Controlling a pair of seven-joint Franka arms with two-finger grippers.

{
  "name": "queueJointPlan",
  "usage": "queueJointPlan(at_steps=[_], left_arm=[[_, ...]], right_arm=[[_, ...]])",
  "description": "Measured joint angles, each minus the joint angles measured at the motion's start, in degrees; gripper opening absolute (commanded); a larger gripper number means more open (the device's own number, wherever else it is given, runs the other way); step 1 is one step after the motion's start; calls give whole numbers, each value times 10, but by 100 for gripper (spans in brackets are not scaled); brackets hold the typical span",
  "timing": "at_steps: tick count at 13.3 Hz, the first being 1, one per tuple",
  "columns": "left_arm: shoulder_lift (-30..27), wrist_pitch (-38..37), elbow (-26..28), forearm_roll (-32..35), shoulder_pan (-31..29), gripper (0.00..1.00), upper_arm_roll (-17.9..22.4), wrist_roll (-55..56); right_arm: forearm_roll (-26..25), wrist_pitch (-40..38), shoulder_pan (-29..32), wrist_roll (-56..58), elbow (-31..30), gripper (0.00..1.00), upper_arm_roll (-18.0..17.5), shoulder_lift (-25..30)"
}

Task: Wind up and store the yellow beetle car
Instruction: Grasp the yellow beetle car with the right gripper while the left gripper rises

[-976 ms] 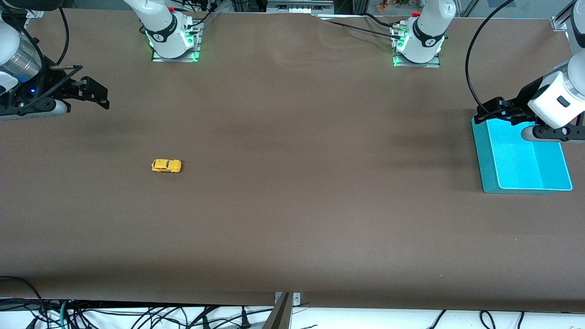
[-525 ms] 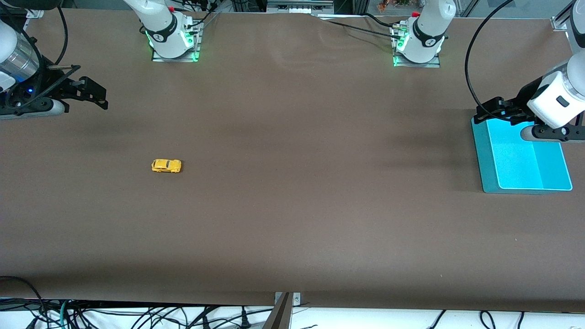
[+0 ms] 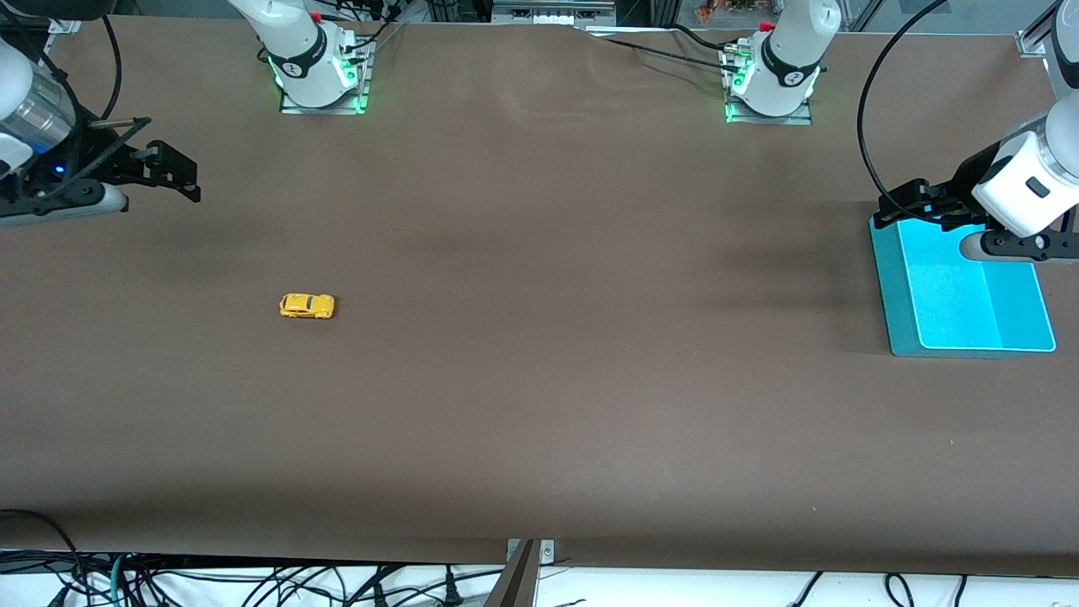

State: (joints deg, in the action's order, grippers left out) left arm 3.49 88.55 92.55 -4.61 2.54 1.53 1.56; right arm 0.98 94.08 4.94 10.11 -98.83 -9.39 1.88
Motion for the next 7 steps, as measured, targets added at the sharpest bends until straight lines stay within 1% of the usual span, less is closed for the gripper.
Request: queueJointPlan(at_steps=[3,5,7], left_arm=[[0,0,0,0,0,100,0,0],[0,0,0,0,1,100,0,0],[0,0,-1,0,1,100,0,0]], right_arm=[[1,-1,-5,48,-1,100,-5,-33],[1,3,-11,52,-2,100,-15,-64],[0,27,-16,54,-13,100,-18,-87]])
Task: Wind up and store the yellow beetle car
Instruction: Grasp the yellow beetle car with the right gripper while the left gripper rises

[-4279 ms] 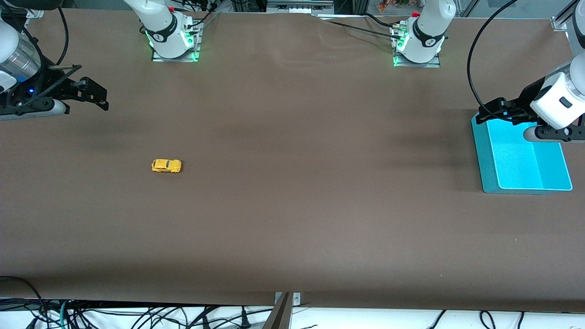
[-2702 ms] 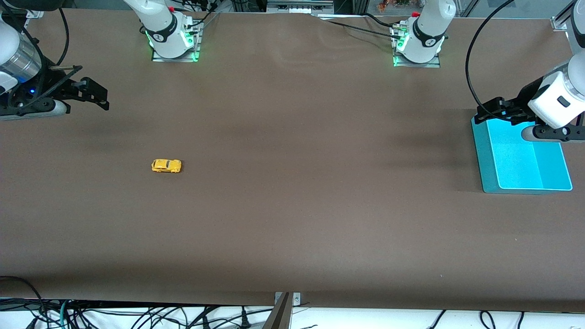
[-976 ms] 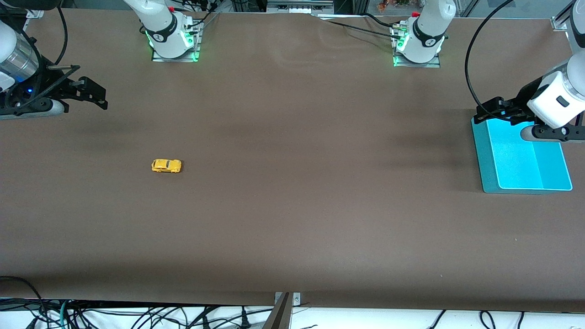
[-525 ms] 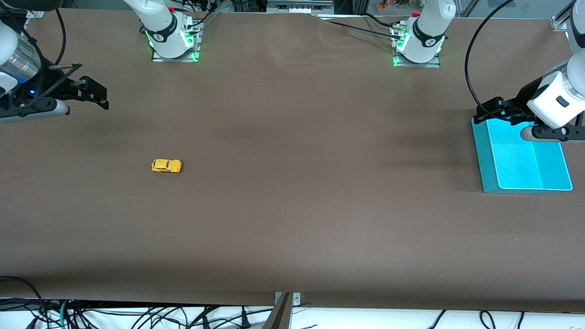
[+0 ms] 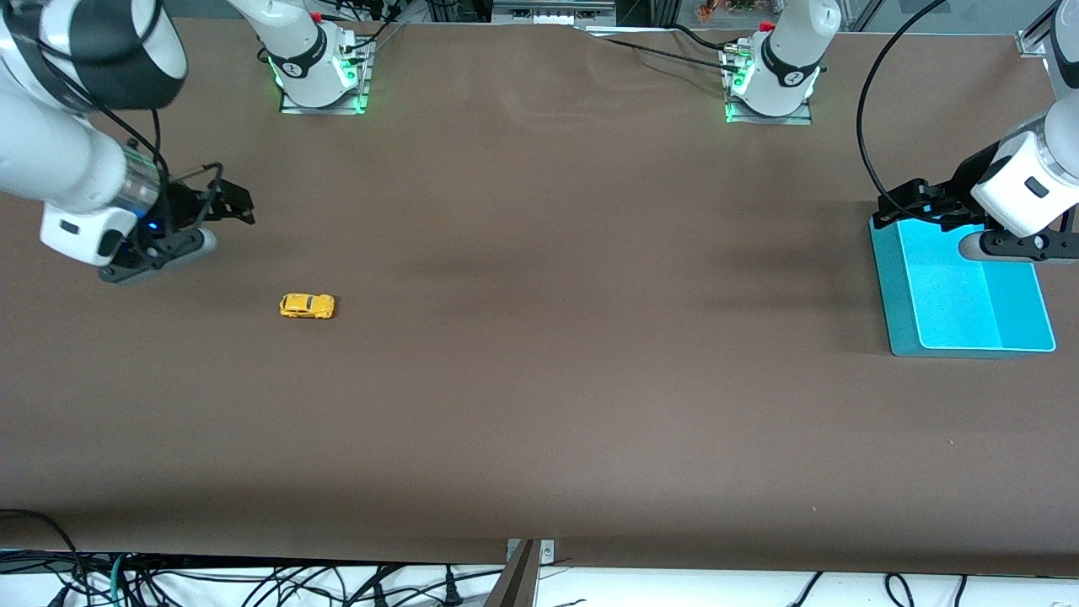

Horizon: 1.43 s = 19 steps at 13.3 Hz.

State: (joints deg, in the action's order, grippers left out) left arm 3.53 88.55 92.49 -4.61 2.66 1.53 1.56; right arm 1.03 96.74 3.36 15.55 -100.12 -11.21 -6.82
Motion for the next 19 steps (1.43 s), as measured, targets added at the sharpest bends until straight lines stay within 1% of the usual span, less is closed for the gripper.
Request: queueJointPlan(at_steps=[2,4,7,10,12,14,16,19], left_arm=[[0,0,0,0,0,100,0,0],[0,0,0,0,0,100,0,0],[0,0,0,0,1,100,0,0],[0,0,0,0,2,100,0,0],[1,0,0,0,2,100,0,0],[1,0,0,0,3,100,0,-11],[4,-1,0,0,3,100,0,-47],[8,-10,0,0,3,100,0,-132]], right_arm=[[0,52,0,32,-39,100,0,-7],[-1,131,0,85,-111,100,0,1],[-1,259,0,232,-224,100,0,14],[-2,366,1,365,-302,100,0,13],[-2,412,1,451,-325,100,0,4],[-2,459,3,532,-334,100,1,-18],[-2,503,8,586,-335,100,3,-50],[-2,555,16,638,-333,100,3,-92]])
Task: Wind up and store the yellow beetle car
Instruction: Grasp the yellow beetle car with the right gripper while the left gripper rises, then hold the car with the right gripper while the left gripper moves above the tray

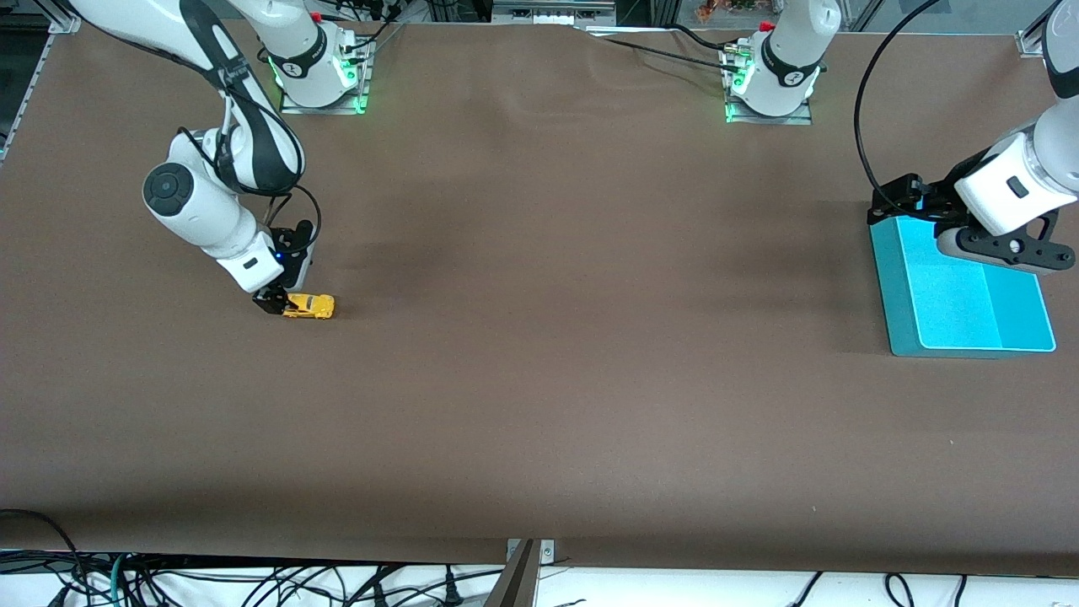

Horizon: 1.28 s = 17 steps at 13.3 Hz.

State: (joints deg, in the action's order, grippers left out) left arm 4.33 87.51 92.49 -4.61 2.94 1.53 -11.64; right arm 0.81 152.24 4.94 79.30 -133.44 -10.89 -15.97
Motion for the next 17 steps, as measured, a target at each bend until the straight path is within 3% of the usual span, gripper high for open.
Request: queueJointPlan(at_steps=[4,6,12,13,17], left_arm=[[0,-13,0,0,0,100,-1,-103],[0,-18,-1,0,1,100,-11,-132],[0,-28,-3,0,3,100,-36,-243],[0,-28,-3,0,3,100,-37,-248],[4,-36,-3,0,4,100,-48,-257]], right_arm=[[0,33,4,12,1,97,1,-28],[0,49,4,21,1,86,1,-36],[0,62,5,31,2,12,1,-43],[0,64,5,35,4,6,1,-43],[-27,64,4,54,7,4,-1,-42]])
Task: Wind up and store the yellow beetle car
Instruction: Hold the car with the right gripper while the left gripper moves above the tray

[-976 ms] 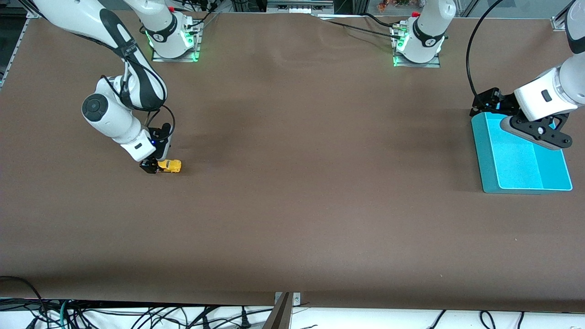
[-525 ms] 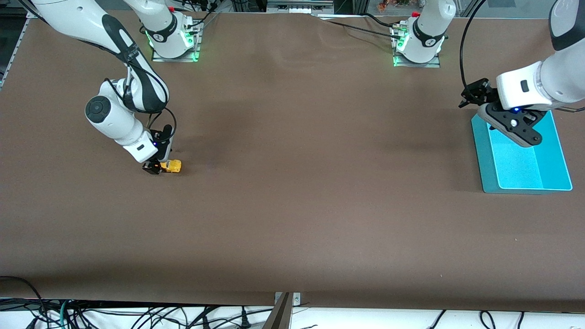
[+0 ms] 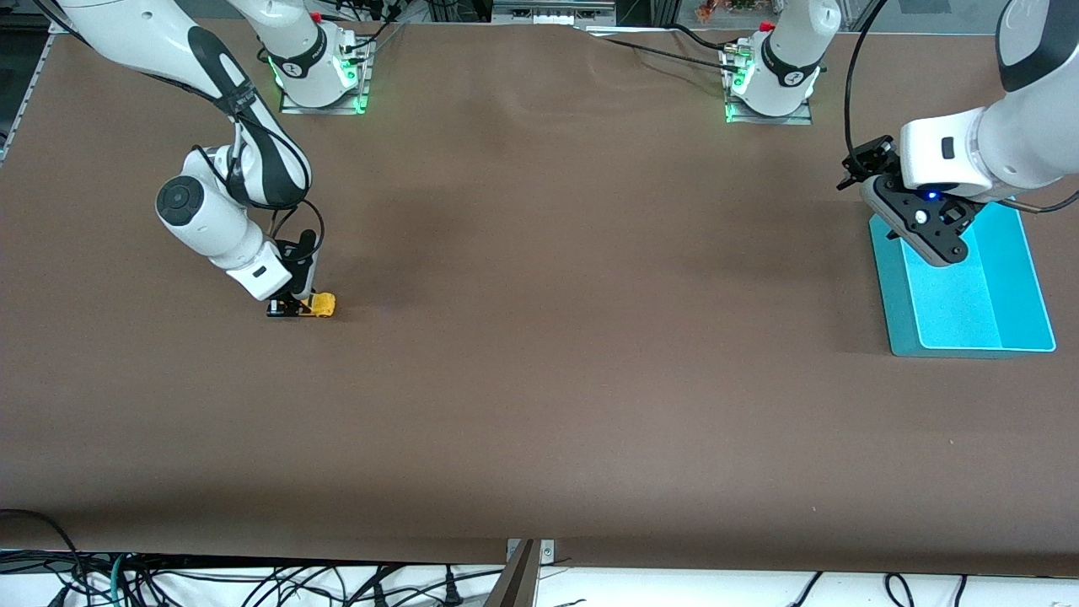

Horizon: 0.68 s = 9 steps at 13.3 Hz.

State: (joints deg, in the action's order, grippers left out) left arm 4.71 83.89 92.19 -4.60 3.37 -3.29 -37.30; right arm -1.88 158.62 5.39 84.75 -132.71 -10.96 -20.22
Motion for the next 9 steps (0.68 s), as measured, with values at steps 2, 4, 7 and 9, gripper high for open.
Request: queueJointPlan(at_steps=[2,4,7,9], left_arm=[[14,-5,1,0,2,100,-2,0],[32,-6,1,0,2,100,-2,-1],[40,-9,2,0,2,100,-2,-1],[40,-12,10,0,2,100,-2,-1]], right_arm=[[-13,0,0,1,1,4,-3,-1],[-14,0,0,6,1,4,-3,-1],[-14,3,0,8,2,4,-3,-4],[-14,4,4,8,2,4,-4,-4]])
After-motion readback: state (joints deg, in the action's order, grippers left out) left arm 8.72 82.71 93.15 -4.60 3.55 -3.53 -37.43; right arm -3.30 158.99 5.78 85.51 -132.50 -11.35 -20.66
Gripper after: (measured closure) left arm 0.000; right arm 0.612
